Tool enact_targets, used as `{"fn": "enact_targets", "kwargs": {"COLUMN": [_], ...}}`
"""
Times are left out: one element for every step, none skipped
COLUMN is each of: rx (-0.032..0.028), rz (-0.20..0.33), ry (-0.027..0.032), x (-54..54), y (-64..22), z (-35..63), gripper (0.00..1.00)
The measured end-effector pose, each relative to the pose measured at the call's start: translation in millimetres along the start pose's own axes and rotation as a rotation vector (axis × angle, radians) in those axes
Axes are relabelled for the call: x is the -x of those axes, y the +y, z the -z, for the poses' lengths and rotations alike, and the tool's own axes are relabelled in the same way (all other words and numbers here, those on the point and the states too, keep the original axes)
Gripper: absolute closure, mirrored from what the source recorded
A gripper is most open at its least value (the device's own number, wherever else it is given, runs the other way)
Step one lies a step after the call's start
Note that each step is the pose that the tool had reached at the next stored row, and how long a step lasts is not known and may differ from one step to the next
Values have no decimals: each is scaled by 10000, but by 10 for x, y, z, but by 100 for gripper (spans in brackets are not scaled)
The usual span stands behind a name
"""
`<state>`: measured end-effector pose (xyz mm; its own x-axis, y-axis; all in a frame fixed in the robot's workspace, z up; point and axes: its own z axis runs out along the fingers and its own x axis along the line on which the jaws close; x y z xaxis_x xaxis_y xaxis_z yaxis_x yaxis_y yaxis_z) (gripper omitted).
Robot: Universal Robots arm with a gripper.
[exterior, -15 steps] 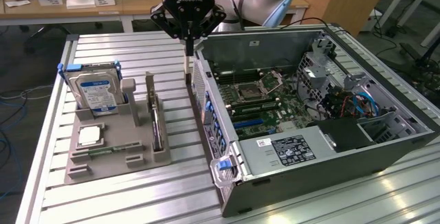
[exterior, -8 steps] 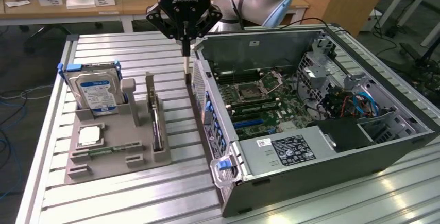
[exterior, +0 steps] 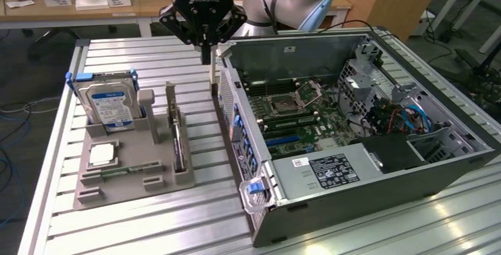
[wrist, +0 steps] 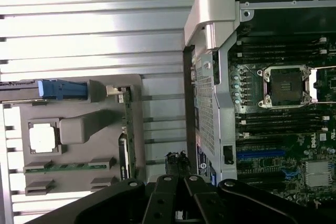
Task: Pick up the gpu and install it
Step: 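Reach for the gpu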
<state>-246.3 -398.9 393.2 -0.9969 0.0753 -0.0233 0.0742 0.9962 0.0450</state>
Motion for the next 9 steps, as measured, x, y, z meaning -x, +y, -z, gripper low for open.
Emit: {"fn": "enact_targets", "kwargs": {"rx": [0, 0, 0, 1, 0, 0, 0, 0, 1], "rz": [0, 1, 1, 0, 0, 0, 0, 0, 0], "ry": [-1, 0, 0, -1, 0, 0, -1, 0, 0], "x": [-12, -25, -37, -50, -62, -76, -90, -106, -122], "y": [-1, -2, -3, -4, -5, -6, -7, -8, -9], "z": [0, 1, 1, 1, 1, 2, 2, 2, 3], "gripper": [89, 89, 89, 89, 89, 89, 89, 89, 89]}}
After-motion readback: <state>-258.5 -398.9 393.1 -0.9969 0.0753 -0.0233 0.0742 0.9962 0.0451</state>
